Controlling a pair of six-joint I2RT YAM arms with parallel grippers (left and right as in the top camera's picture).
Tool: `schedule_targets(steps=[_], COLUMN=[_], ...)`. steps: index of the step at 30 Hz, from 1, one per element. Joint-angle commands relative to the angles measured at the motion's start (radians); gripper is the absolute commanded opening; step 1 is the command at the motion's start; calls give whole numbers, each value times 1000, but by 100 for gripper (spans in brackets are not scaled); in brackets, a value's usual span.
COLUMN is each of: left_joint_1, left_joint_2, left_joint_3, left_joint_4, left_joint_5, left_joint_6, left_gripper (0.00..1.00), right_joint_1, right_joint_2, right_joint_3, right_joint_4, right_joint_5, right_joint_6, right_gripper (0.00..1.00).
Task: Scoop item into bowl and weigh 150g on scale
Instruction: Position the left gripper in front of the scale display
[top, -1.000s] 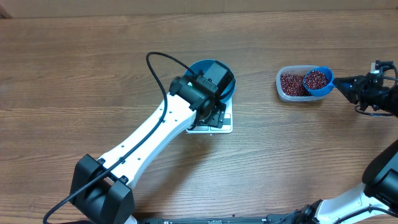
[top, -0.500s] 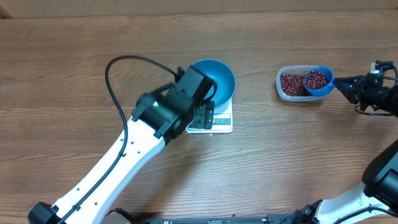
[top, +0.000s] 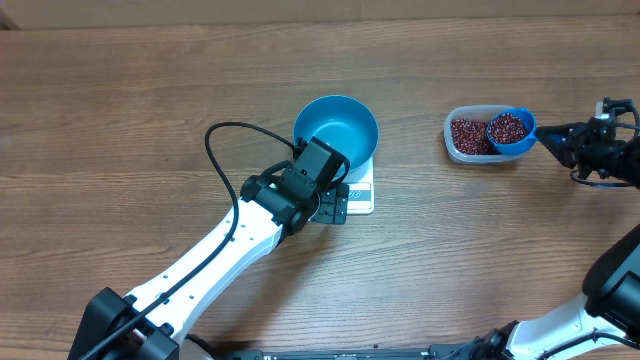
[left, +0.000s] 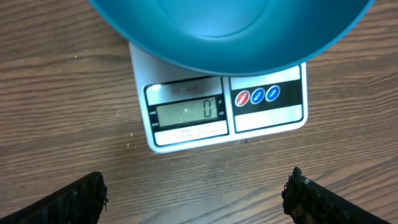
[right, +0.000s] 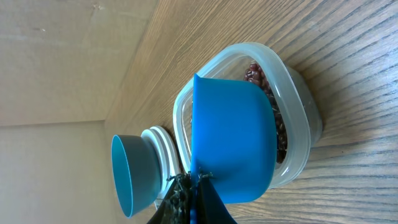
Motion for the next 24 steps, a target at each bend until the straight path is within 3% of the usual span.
schedule_targets(steps=[1,24], left_joint_1=[3,3], left_joint_2=[-7,67], left_joint_3=[-11,-13], left_joint_4=[18,18], left_joint_5=[25,51], left_joint_6=[19,12], left_gripper=[94,99], right_joint_1=[-1,-1], right_joint_2=[1,1], right_joint_3=[-4,-4], right_joint_4=[-3,-10], right_joint_5=[3,-13], right_joint_6=[-7,0], right_gripper=[4,4])
